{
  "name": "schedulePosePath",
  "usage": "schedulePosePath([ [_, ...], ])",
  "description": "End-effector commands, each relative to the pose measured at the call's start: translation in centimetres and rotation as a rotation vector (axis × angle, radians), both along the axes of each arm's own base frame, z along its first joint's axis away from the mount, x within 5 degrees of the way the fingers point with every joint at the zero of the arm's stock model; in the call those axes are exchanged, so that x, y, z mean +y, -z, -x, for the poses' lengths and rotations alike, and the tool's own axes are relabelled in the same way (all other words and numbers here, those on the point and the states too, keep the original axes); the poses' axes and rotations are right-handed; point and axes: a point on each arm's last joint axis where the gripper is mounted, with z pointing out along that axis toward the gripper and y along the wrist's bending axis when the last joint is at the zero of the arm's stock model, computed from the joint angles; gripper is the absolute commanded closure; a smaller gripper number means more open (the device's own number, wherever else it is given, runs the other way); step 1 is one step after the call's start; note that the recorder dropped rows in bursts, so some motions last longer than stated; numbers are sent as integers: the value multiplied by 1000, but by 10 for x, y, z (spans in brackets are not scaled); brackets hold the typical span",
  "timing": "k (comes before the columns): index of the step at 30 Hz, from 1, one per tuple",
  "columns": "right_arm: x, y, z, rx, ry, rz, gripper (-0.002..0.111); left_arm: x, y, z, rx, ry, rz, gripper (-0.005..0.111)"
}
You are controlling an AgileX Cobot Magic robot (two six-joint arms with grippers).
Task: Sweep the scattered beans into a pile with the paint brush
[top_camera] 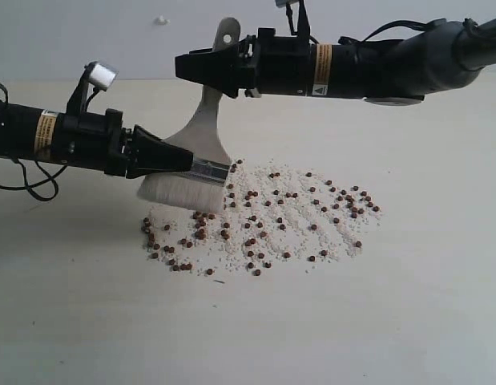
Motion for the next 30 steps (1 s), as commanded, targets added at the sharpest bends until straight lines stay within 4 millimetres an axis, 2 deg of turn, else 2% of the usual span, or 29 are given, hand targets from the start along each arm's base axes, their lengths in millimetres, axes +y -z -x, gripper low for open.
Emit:
schedulePosePath([
  [1,1,-1,1,10,-22,8,50,-3,-5,-1,-10,2,26,107],
  [8,-5,0,-1,29,-17,16,52,-3,-5,-1,-18,2,27,107],
  [15,-25,0,-11,28,30,19,52,-3,-5,-1,-28,6,26,107],
  [19,-25,0,-11,36,32,16,52,-3,-6,-1,-39,6,28,107],
  [21,-25,1,-10,150,26,4,52,-3,-6,-2,-48,-1,35,107],
  [26,-23,0,-10,51,26,14,52,-3,-7,-2,-47,-6,38,107],
  [30,-23,-3,-13,45,62,-26,52,-3,-7,-2,-47,-6,38,107],
])
